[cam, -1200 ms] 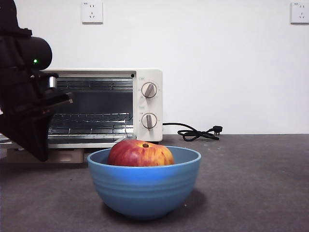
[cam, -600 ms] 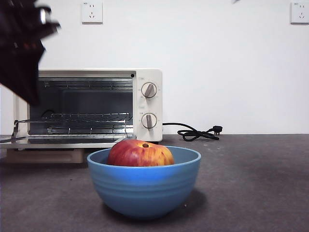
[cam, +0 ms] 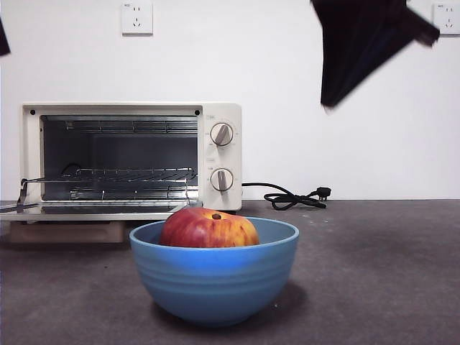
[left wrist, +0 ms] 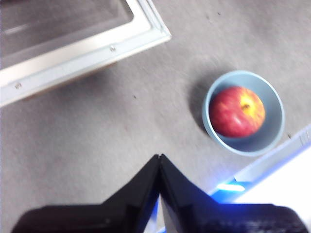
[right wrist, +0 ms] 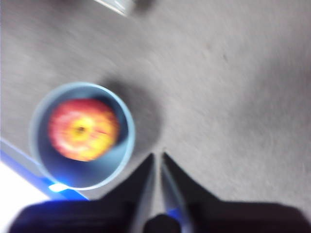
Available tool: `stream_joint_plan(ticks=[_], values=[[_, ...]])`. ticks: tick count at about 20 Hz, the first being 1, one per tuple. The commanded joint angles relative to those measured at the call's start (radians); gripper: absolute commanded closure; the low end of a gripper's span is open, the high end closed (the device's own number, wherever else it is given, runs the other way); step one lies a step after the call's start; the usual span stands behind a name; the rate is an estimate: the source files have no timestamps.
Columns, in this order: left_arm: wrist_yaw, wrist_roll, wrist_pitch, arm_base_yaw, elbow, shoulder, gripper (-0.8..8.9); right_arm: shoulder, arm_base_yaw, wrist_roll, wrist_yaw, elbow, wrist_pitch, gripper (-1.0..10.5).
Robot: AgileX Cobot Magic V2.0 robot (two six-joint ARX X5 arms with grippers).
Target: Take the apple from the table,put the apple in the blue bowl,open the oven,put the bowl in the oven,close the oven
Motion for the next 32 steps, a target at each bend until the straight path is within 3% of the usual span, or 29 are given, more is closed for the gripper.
stream_joint_plan(ticks=[1, 3, 8, 28, 29, 32], values=[[-0.003, -0.023, -0.02, -0.013, 0.0, -0.027, 8.18, 0.072, 0.002, -0.004, -0.032, -0.009, -0.008, 7.5], [-0.003, -0.034, -0.03, -0.02, 0.0, -0.047, 8.18, 0.139, 0.011, -0.002, -0.069, -0.009, 0.004, 7.5], [-0.003, -0.034, -0.068, -0.022, 0.0, -0.063, 8.18, 0.242, 0.042, 0.015, -0.063, -0.009, 0.07, 7.5], [-0.003, -0.033, -0.089, -0.022, 0.0, -0.063, 8.18, 0.425, 0.089, 0.072, -0.06, -0.011, 0.154, 7.5], [-0.003, -0.033, -0.09, -0.022, 0.0, -0.063, 8.18, 0.429, 0.093, 0.071, -0.06, -0.011, 0.159, 7.7], [-0.003, -0.033, -0.089, -0.022, 0.0, -0.063, 8.18, 0.429, 0.095, 0.076, -0.063, -0.011, 0.164, 9.6]])
